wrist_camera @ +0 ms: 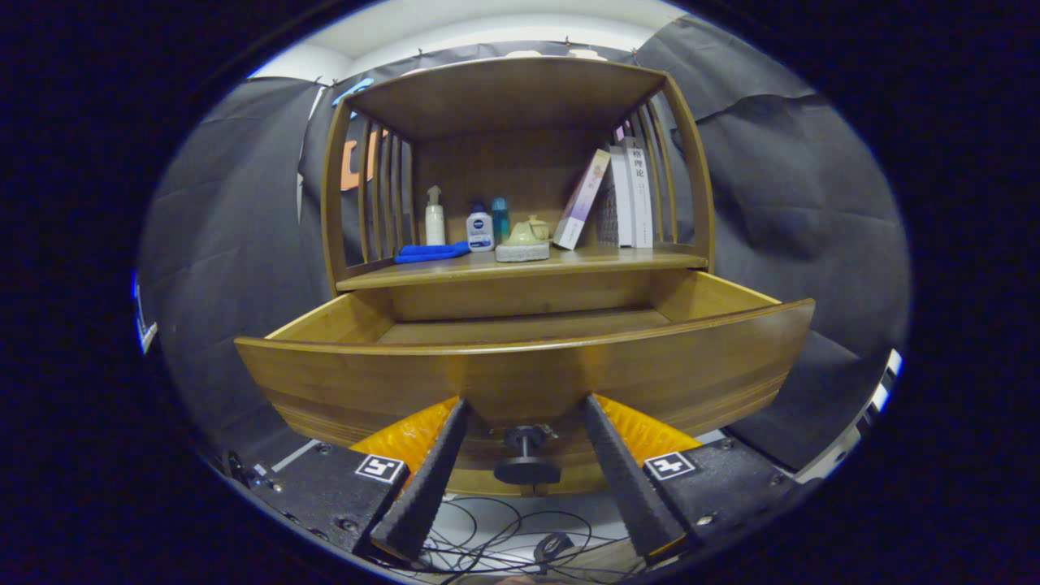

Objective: Pull open the drawer, take out the items inside it, and place them on the countertop above the cabinet.

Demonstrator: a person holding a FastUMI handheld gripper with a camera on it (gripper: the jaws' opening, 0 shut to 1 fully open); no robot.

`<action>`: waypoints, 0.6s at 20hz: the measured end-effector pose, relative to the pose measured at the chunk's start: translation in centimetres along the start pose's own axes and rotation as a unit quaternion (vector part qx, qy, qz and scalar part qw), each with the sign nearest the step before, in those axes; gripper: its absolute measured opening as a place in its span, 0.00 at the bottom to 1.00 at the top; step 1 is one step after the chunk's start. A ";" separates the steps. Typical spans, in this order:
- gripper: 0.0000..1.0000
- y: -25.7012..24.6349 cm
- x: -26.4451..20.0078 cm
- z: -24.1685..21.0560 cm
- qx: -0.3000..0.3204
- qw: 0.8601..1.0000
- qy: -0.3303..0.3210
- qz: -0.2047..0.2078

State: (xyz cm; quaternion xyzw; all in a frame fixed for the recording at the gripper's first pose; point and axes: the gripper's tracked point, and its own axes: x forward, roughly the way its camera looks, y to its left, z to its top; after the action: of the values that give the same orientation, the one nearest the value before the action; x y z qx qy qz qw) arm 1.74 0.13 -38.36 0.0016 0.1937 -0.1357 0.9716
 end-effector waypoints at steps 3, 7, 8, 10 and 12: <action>0.93 0.2 1.7 0.7 0.006 1.000 0.005 0.001; 0.93 0.3 4.7 2.1 0.000 1.000 0.013 -0.002; 0.92 0.4 5.4 2.5 -0.002 1.000 0.009 -0.003; 0.93 0.4 6.7 2.7 -0.007 1.000 0.015 -0.005; 0.93 0.4 7.8 3.2 -0.004 1.000 0.020 -0.005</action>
State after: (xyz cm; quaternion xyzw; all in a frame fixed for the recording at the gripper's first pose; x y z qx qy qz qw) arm 9.95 -1.72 -38.37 0.0000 0.2140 -0.1394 0.9668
